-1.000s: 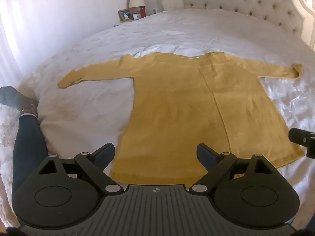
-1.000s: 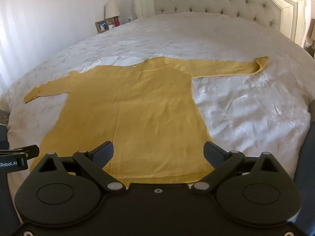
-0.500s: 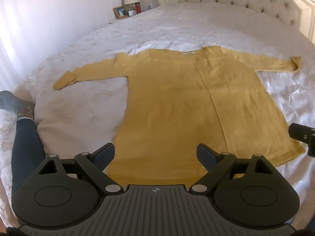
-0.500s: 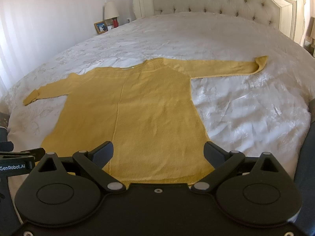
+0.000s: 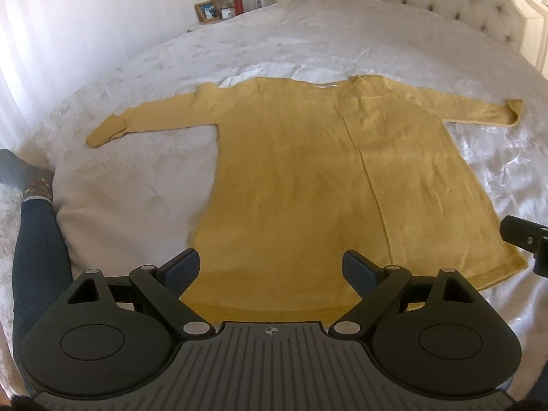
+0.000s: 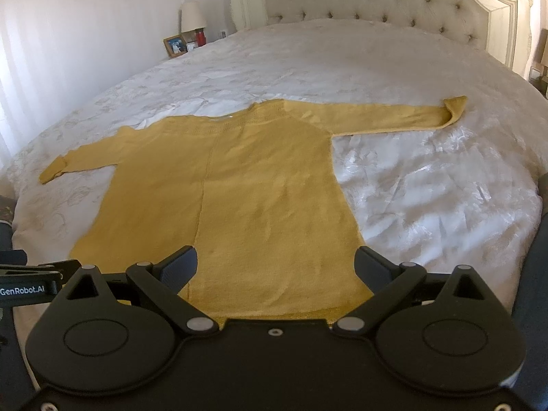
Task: Fold small clothes
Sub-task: 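Move both grippers over the yellow sweater toward its sleeve and hem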
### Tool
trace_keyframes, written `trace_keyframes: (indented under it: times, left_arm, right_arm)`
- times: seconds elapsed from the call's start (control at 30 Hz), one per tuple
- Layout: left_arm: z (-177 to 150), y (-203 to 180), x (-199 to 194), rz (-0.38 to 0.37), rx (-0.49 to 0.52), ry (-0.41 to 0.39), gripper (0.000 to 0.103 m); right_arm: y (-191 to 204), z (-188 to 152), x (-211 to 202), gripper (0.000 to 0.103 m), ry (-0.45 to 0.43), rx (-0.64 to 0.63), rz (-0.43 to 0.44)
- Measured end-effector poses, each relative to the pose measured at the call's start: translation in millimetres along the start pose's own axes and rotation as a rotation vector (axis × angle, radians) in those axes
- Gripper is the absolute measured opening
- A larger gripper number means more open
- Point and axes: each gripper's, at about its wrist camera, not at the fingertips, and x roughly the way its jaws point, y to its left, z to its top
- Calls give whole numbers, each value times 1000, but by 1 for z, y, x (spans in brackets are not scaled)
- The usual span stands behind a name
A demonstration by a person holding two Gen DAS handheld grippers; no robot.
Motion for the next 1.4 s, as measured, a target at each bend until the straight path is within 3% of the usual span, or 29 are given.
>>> trace_keyframes:
  times: [0.87, 1.4]
  left_arm:
    - [5, 1, 17, -34, -22, 57, 91]
    - [6, 8, 39, -46, -52, 133, 91]
  right_arm:
    - [2, 3, 12, 99, 26, -7, 9]
    - [8, -1, 29, 99, 88, -16, 16]
